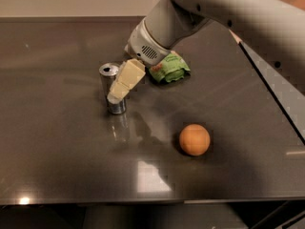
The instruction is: Knock redbull can over
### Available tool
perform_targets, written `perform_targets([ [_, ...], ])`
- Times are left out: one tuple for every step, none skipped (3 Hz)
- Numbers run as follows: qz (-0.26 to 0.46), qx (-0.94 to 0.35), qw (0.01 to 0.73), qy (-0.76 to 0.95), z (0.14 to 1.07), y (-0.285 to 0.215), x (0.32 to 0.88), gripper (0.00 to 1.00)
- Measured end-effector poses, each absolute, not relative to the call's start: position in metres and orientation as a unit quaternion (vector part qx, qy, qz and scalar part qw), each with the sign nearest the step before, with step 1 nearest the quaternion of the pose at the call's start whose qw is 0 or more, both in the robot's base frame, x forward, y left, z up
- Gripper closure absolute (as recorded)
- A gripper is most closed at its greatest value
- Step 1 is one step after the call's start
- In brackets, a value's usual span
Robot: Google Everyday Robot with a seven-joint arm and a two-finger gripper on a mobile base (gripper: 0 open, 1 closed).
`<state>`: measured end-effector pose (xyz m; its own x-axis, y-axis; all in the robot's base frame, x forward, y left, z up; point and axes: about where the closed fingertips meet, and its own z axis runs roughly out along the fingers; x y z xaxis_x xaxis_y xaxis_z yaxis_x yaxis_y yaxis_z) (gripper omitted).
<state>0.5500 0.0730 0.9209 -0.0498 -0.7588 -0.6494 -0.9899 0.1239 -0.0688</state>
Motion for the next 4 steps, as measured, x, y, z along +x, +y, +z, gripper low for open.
perform_targets([
  [0.218,-0.626,0.282,0.693,0.918,0.084,0.556,0.00],
  [0.226,-0.624,0.282,0.693,0.916,0.089,0.556,0.19],
  [0.231,-0.620,0.280,0.696,0.916,0.086,0.554,0.42],
  [0.232,-0.618,0.281,0.697,0.927,0.078,0.549,0.65],
])
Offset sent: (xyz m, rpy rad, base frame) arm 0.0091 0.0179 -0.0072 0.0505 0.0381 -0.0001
